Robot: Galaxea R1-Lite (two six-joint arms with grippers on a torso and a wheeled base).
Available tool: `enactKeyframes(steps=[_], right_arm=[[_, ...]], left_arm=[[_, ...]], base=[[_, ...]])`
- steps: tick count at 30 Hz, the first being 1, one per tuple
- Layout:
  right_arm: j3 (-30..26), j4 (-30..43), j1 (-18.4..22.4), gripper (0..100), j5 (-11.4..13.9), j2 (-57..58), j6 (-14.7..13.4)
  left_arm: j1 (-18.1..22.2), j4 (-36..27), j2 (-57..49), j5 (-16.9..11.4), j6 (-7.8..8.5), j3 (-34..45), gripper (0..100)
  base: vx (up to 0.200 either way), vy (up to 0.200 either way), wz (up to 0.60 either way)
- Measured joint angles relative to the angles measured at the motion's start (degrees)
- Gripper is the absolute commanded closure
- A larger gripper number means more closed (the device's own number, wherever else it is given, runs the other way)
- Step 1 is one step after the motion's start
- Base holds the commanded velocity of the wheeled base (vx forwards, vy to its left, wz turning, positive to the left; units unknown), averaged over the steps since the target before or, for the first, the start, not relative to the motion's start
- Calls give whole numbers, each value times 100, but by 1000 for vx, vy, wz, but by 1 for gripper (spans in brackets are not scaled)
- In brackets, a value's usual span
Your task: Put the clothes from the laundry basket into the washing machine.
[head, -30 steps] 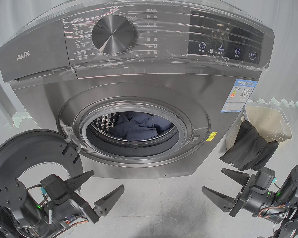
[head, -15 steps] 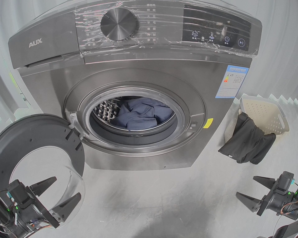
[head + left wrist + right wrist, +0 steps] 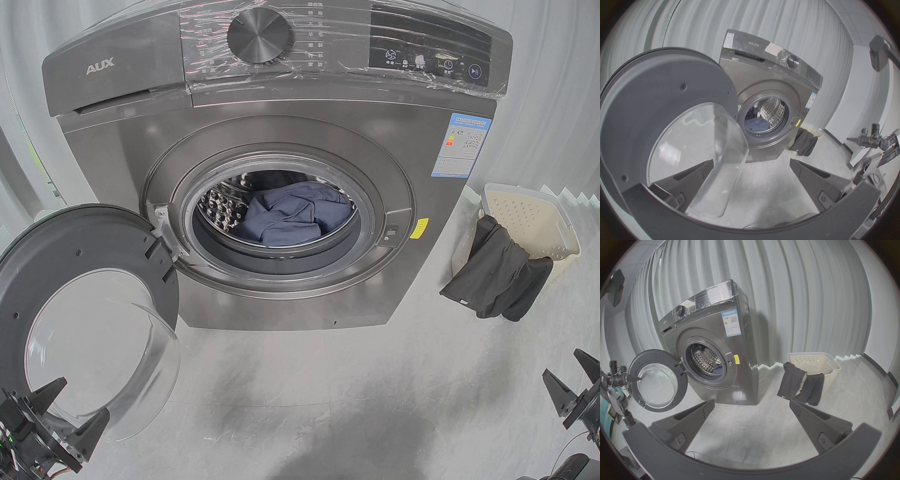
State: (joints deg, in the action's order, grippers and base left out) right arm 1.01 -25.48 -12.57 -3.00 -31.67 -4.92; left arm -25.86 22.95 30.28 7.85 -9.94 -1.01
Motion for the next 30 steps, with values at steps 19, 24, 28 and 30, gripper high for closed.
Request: enactKeyframes(steps=[19, 24, 28, 30], right_arm=[[-2, 2360, 946, 0, 167, 2399, 315], [-2, 2759, 1123, 0, 293, 2821, 397], [0, 2660, 1195, 0, 321, 2977, 460], [-2, 2654, 1224, 0, 324, 3020, 463]], left_arm=[[1955, -1787, -2131, -1111, 477, 0, 0], [2165, -1886, -2375, -913, 592, 0, 0], [2341, -1905, -2514, -792, 633, 0, 0], [2511, -1910, -2599, -796, 692, 0, 0]], base=[[0, -168, 0], [0, 0, 0], [0, 0, 0], [0, 0, 0]])
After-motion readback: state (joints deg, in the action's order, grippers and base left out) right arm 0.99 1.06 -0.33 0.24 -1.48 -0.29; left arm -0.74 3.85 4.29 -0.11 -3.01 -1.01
